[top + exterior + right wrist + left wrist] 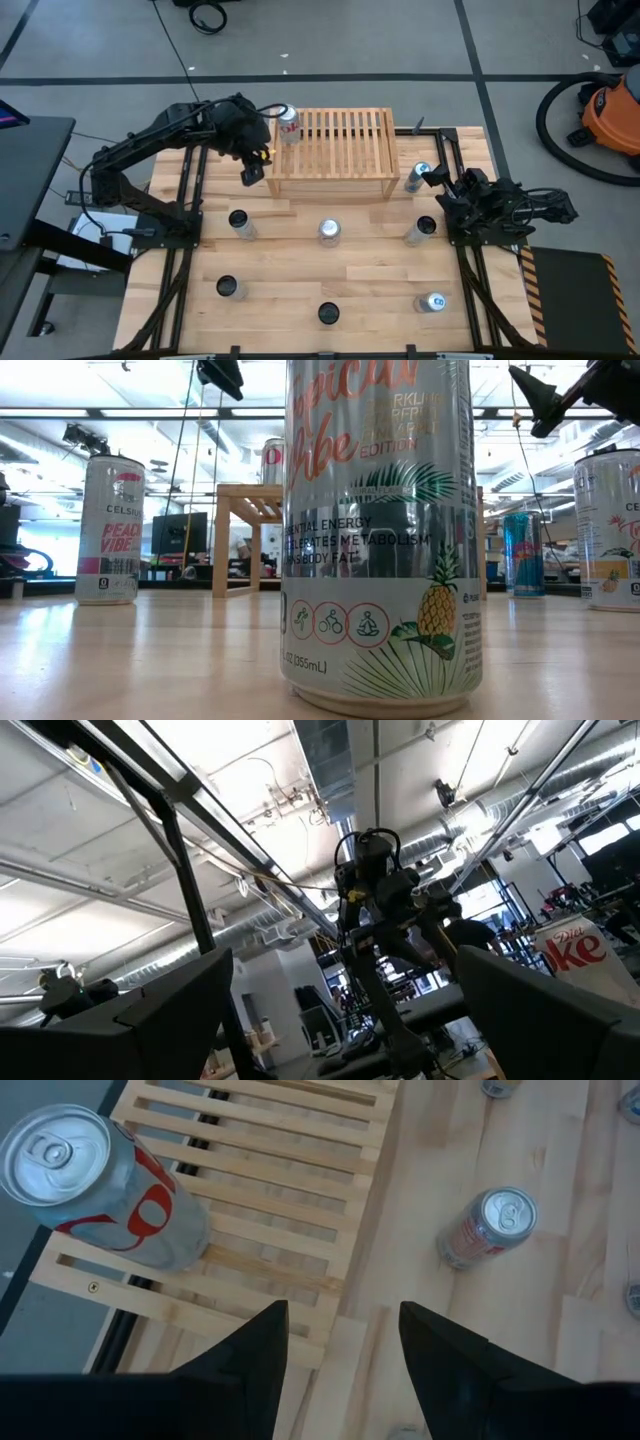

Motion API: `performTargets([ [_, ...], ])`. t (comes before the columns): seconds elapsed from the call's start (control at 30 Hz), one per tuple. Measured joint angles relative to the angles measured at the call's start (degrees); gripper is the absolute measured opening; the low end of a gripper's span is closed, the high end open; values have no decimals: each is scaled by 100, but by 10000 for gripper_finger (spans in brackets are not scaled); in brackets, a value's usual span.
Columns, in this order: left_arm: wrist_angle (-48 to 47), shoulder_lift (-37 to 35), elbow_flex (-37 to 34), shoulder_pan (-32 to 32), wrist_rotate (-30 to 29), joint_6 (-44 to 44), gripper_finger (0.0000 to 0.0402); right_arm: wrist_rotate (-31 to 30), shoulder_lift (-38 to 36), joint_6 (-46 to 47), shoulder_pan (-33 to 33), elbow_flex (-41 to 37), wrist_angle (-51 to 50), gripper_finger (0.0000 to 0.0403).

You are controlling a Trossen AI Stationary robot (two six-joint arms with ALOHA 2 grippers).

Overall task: Place canned beverage on shelf
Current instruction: Put the top blue soda can on the shelf

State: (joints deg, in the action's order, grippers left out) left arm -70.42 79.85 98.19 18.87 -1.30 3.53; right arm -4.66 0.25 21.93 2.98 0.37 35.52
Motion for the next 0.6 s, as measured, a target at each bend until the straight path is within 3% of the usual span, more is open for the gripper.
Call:
performTargets([
  [0.5,8,0,0,2,0,-243,192,-36,0,20,0,-1,10,393],
  [0.6,9,0,0,2,-2,-243,192,-282,-2,66,-11,-1,135,393],
])
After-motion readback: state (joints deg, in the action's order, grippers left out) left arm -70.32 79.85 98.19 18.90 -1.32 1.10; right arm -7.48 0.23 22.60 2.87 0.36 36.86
